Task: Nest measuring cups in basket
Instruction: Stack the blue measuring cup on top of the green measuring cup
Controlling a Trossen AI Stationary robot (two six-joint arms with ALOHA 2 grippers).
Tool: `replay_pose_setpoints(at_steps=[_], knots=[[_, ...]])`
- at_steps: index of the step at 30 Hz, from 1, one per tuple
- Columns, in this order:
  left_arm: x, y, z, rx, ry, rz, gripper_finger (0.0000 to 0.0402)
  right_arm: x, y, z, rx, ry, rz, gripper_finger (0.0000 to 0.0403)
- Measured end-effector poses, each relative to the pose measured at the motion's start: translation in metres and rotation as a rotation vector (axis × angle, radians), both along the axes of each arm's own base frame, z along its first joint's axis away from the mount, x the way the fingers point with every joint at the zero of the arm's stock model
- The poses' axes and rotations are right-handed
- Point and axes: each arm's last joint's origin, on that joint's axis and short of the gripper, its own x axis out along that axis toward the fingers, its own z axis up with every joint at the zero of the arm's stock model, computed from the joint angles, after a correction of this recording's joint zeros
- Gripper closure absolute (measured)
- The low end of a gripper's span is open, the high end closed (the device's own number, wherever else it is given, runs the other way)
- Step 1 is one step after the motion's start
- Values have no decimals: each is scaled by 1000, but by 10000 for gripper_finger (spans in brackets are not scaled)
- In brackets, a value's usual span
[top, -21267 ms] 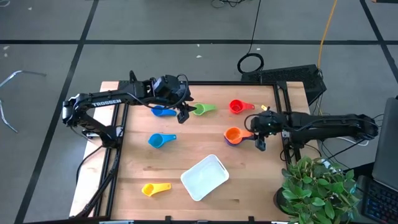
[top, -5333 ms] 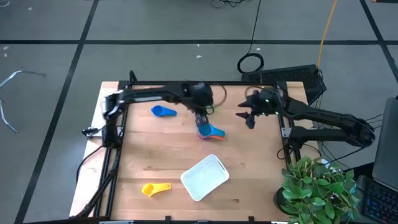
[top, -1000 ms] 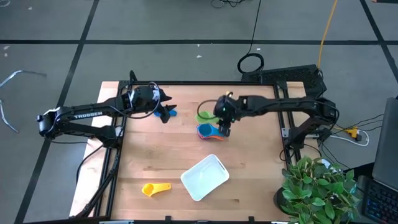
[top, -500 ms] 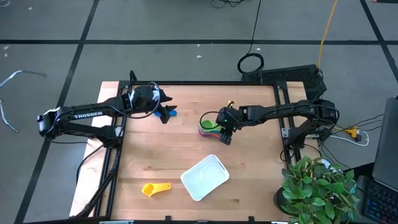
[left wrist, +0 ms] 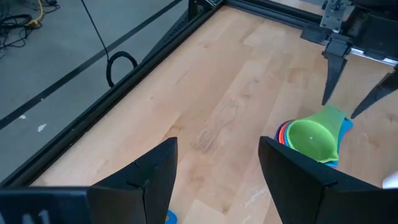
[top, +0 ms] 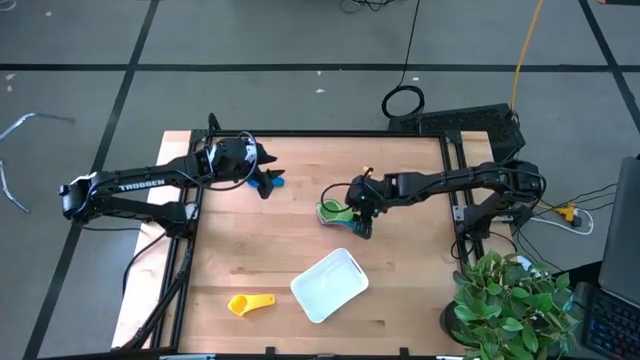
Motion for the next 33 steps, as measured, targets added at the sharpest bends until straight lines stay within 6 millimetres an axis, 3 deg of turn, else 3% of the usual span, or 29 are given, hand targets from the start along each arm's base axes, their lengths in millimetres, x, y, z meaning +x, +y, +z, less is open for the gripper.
replay_pose_setpoints(at_steps=[8, 15, 22, 25, 33], knots=[[-2, 2, -1, -5, 16, 8, 174, 0, 0, 0, 15, -4, 17, 187], [-11, 20, -11, -77, 221, 46, 174, -6, -6, 13, -23, -47, 41, 189], [-8, 46, -12, -166, 541, 72, 174, -36, -13, 32, -87, -271, 22, 197], [-7, 58, -20, -202, 699, 73, 174, -54, -15, 31, -105, -371, -5, 197], [-9, 91, -43, -274, 861, 64, 174, -86, -20, 26, -113, -448, -68, 197]])
